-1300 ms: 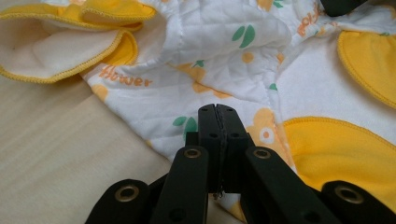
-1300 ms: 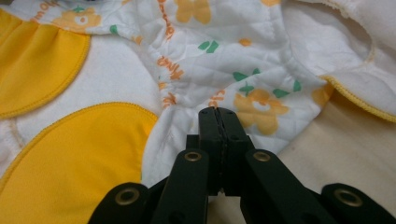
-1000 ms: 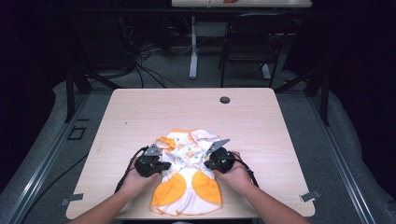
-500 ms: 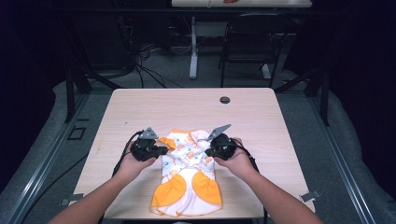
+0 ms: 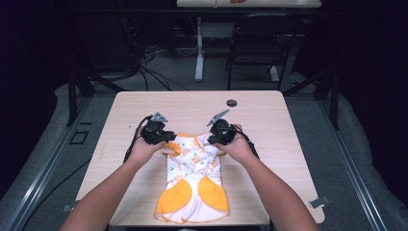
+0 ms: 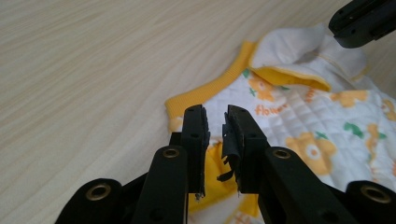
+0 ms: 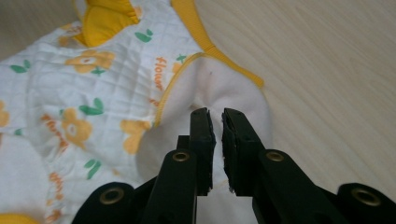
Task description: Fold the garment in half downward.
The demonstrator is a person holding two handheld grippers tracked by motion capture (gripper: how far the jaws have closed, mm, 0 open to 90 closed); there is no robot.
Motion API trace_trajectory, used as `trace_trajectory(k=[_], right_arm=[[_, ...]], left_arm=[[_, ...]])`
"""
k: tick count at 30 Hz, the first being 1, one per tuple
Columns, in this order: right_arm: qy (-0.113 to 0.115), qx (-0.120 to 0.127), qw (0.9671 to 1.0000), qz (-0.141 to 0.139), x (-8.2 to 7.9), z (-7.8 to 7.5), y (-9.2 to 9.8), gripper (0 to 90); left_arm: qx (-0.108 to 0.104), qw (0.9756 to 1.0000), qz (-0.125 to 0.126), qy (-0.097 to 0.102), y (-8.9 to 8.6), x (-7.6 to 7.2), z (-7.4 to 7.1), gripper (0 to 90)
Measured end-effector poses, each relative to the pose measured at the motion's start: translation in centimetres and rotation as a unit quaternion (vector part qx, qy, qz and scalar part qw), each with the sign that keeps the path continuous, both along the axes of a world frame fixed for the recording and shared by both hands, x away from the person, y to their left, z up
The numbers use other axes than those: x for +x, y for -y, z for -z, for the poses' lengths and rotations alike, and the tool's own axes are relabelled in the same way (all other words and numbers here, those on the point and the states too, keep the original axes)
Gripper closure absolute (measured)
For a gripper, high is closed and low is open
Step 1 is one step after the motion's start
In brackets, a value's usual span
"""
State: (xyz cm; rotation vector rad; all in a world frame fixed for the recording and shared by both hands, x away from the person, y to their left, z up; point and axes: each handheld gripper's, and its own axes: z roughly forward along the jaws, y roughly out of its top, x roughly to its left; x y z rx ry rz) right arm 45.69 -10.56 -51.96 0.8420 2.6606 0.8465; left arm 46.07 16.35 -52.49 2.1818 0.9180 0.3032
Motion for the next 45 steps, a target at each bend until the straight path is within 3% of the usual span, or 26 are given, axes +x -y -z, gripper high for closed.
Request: trace_trajectory(k=[8, 11, 17, 23, 26, 30, 31, 34, 37, 45], right_arm=[[-0.001, 0.008, 0.9996, 0.026, 1.8, 0.9, -0.9, 80.1], [-0.001, 0.002, 0.9992, 0.039, 2.3, 1.5, -0.6, 78.7], [-0.014, 0.017, 0.9974, 0.069, 3.2, 2.4, 0.0, 72.0], [-0.027, 0.013, 0.9973, 0.067, 3.5, 3.0, -0.3, 66.3], [-0.029, 0.000, 0.9973, 0.068, 3.5, 3.3, -0.4, 64.1], [-0.033, 0.013, 0.9961, 0.080, 3.6, 3.7, -0.5, 61.7], [-0.037, 0.006, 0.9963, 0.077, 3.7, 3.7, -0.4, 60.9], [-0.045, 0.016, 0.9956, 0.080, 3.7, 4.0, -0.2, 61.0], [-0.041, 0.009, 0.9964, 0.074, 3.7, 4.2, -0.1, 63.0], [-0.049, 0.024, 0.9966, 0.062, 3.6, 4.3, 0.1, 73.7]], left_arm=[[-0.007, 0.9997, -0.021, -0.010, -0.2, 1.7, 1.1, 74.9], [-0.008, 0.9995, -0.024, -0.019, -0.4, 2.0, 1.3, 73.8], [-0.003, 0.9987, -0.042, -0.029, -0.3, 2.3, 2.5, 68.1], [0.005, 0.9982, -0.049, -0.034, 0.1, 2.3, 3.9, 63.6], [0.010, 0.9982, -0.048, -0.035, 0.0, 2.4, 4.1, 62.0], [0.009, 0.9983, -0.047, -0.034, 0.1, 2.4, 4.2, 60.8], [0.010, 0.9982, -0.046, -0.036, 0.1, 2.4, 4.2, 60.8], [0.012, 0.9982, -0.043, -0.040, 0.1, 2.4, 4.5, 61.1], [0.019, 0.9982, -0.041, -0.039, 0.2, 2.3, 4.7, 62.0], [0.026, 0.9987, -0.037, -0.023, 0.2, 1.9, 4.8, 64.5]])
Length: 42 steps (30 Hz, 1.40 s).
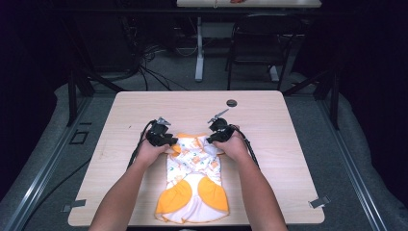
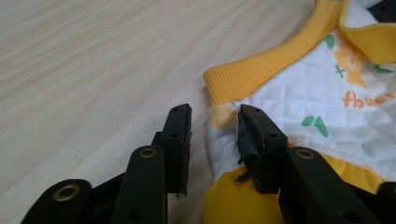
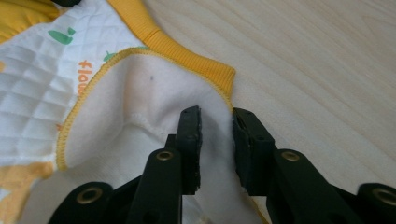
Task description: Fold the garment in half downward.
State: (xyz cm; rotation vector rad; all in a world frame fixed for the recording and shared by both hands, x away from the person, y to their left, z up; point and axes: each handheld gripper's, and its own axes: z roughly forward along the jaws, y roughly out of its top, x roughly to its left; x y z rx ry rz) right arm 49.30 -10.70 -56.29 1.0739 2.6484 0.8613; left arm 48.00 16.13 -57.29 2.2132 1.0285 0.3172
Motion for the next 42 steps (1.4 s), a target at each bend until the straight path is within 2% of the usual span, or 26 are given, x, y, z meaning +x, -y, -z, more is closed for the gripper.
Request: trace_trajectory(k=[1, 5, 7, 10, 12, 13, 15, 17, 18, 20, 21, 24, 27, 32, 42], right_arm=[[-0.001, 0.009, 1.0000, 0.001, 0.0, 0.1, 0.0, 74.8], [-0.011, 0.010, 0.9999, 0.001, 0.0, 0.0, 0.0, 79.3], [-0.012, 0.016, 0.9998, 0.004, 0.0, 0.1, -0.1, 80.6], [-0.017, 0.002, 0.9998, -0.007, -0.1, -0.1, -0.3, 83.9], [-0.017, 0.008, 0.9998, -0.003, -0.2, -0.1, -0.4, 85.4], [-0.018, -0.003, 0.9998, -0.009, -0.2, -0.2, -0.3, 85.8], [-0.023, -0.005, 0.9996, -0.013, -0.2, -0.3, -0.3, 86.3], [-0.024, -0.008, 0.9995, -0.017, -0.2, -0.4, -0.3, 86.6], [-0.023, -0.014, 0.9994, -0.020, -0.3, -0.5, -0.3, 86.6], [-0.017, -0.008, 0.9997, -0.018, -0.4, -0.6, -0.4, 86.8], [-0.016, -0.008, 0.9997, -0.019, -0.4, -0.8, -0.3, 86.8], [-0.012, -0.014, 0.9995, -0.025, -0.6, -1.3, -0.2, 86.9], [-0.006, -0.003, 0.9997, -0.023, -0.8, -1.6, -0.1, 86.9], [0.005, -0.003, 0.9993, -0.036, -1.2, -2.7, 0.2, 87.0], [0.028, 0.025, 0.9987, -0.034, -1.9, -4.6, 1.0, 87.0]], left_arm=[[-0.001, 1.0000, 0.001, -0.002, 0.0, 0.0, 0.0, 66.2], [-0.003, 1.0000, 0.006, -0.006, 0.1, -0.1, -0.1, 76.0], [-0.003, 1.0000, 0.004, -0.006, 0.2, -0.1, -0.1, 76.3], [-0.004, 0.9999, 0.001, -0.010, 0.2, -0.1, -0.1, 81.2], [-0.007, 0.9999, -0.001, -0.014, 0.2, 0.0, -0.1, 83.2], [-0.006, 0.9999, -0.001, -0.015, 0.3, 0.0, -0.1, 84.2], [-0.008, 0.9998, -0.004, -0.016, 0.3, 0.1, -0.1, 84.9], [0.001, 0.9999, 0.000, -0.016, 0.4, 0.1, -0.3, 85.5], [0.000, 0.9999, -0.003, -0.014, 0.5, 0.1, -0.3, 85.7], [0.002, 0.9999, 0.001, -0.013, 0.5, 0.1, -0.5, 86.7], [-0.003, 1.0000, -0.001, -0.009, 0.5, 0.1, -0.6, 88.9], [0.000, 1.0000, 0.004, -0.003, 0.6, 0.0, -1.1, 89.5], [-0.005, 1.0000, 0.006, -0.001, 0.5, -0.1, -1.6, 89.7], [-0.010, 0.9998, 0.012, 0.008, 0.3, -0.3, -2.3, 90.0], [-0.021, 0.9989, 0.022, 0.035, 0.1, -1.0, -5.0, 90.0]])
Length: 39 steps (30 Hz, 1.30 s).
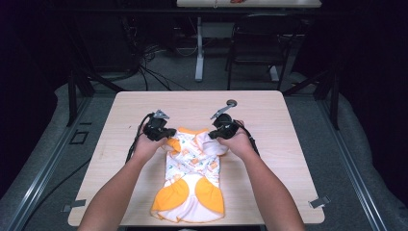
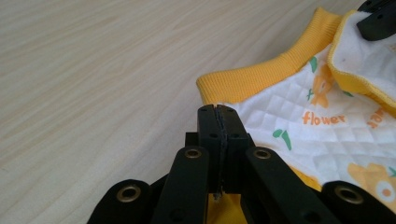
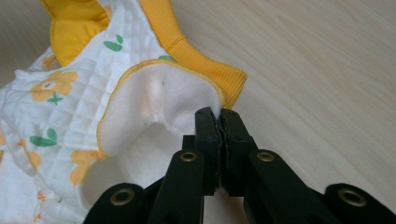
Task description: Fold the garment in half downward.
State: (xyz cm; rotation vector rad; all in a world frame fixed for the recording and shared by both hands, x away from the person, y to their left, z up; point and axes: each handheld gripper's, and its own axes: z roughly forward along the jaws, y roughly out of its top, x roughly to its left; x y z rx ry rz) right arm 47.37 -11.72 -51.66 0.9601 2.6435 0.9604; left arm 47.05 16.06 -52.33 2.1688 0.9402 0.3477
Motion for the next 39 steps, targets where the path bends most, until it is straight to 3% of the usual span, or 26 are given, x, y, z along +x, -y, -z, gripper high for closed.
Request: trace_trajectory(k=[5, 16, 19, 26, 33, 39], right_arm=[[0.016, 0.011, 0.9998, -0.002, -0.5, -1.2, 0.3, 87.1], [0.071, -0.020, 0.9971, -0.020, -0.8, -4.6, -0.8, 87.1], [0.088, -0.021, 0.9958, -0.018, -0.7, -5.8, -1.1, 87.2], [0.103, -0.019, 0.9943, -0.016, -0.7, -7.2, -1.1, 87.2], [0.125, -0.017, 0.9919, -0.019, -1.0, -8.5, -1.1, 87.2], [0.129, -0.021, 0.9912, -0.023, -1.5, -8.1, -1.0, 87.2]], left_arm=[[-0.006, 0.9999, 0.005, 0.012, -0.3, -0.3, -1.3, 90.0], [-0.017, 0.9991, -0.002, 0.037, -1.3, -0.2, -4.0, 90.0], [-0.022, 0.9987, -0.003, 0.045, -1.5, -0.3, -5.0, 90.0], [-0.024, 0.9977, -0.003, 0.063, -1.7, -0.4, -6.9, 90.0], [-0.029, 0.9967, 0.001, 0.076, -1.8, -0.7, -8.0, 90.0], [-0.033, 0.9962, 0.014, 0.079, -1.8, -1.5, -7.7, 90.0]])
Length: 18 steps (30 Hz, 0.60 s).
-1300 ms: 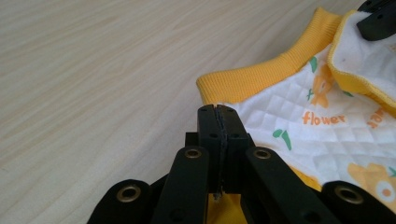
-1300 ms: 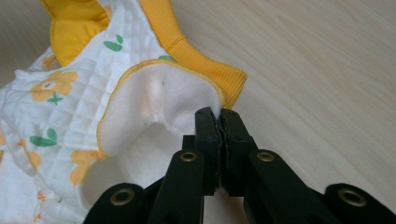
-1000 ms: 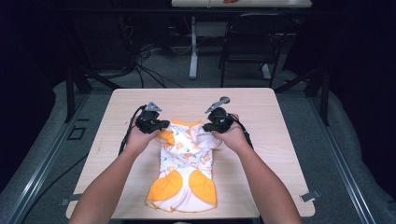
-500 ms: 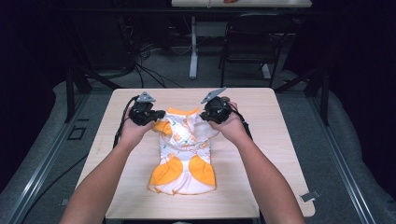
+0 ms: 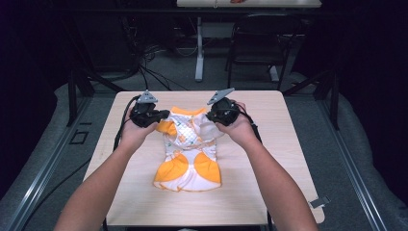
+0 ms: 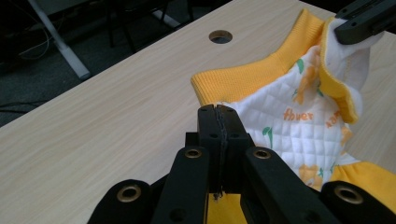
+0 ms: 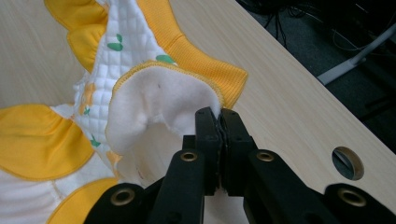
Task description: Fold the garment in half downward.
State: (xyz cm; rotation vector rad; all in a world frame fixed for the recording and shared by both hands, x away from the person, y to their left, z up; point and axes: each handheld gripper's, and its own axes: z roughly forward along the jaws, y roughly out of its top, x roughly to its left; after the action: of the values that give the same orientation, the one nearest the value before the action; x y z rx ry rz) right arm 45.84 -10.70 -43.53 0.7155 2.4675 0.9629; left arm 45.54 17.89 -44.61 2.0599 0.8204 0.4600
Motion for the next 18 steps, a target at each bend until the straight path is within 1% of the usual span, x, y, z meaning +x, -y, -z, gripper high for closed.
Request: trace_trajectory(k=[4, 7, 9, 12, 13, 14, 16, 18], right_arm=[[0.000, -0.005, 1.0000, -0.008, -0.7, 0.5, 0.0, 87.2], [0.002, -0.016, 0.9997, -0.018, -1.2, 0.5, -0.1, 87.2], [0.003, -0.013, 0.9997, -0.020, -1.6, 0.6, -0.1, 87.2], [0.001, -0.019, 0.9994, -0.030, -2.2, 1.0, -0.2, 87.2], [0.002, -0.017, 0.9994, -0.030, -2.4, 1.1, -0.2, 87.2], [0.003, -0.021, 0.9993, -0.031, -2.5, 1.2, -0.2, 87.1], [0.000, -0.019, 0.9993, -0.031, -2.8, 1.3, -0.1, 87.1], [-0.002, -0.022, 0.9992, -0.034, -3.1, 1.4, -0.1, 87.2]], left_arm=[[-0.002, 1.0000, 0.007, -0.003, -0.2, -0.6, 0.5, 90.0], [-0.003, 0.9999, 0.009, -0.004, -0.4, -1.0, 0.7, 90.0], [-0.004, 0.9999, 0.011, -0.006, -0.4, -1.2, 0.8, 90.0], [-0.002, 0.9998, 0.016, -0.008, -0.5, -1.6, 0.9, 90.0], [-0.002, 0.9998, 0.017, -0.008, -0.5, -1.7, 1.0, 90.0], [0.000, 0.9998, 0.020, -0.009, -0.6, -1.8, 1.1, 90.0], [0.001, 0.9997, 0.023, -0.009, -0.5, -2.1, 1.2, 90.0], [0.000, 0.9996, 0.027, -0.010, -0.5, -2.3, 1.3, 90.0]])
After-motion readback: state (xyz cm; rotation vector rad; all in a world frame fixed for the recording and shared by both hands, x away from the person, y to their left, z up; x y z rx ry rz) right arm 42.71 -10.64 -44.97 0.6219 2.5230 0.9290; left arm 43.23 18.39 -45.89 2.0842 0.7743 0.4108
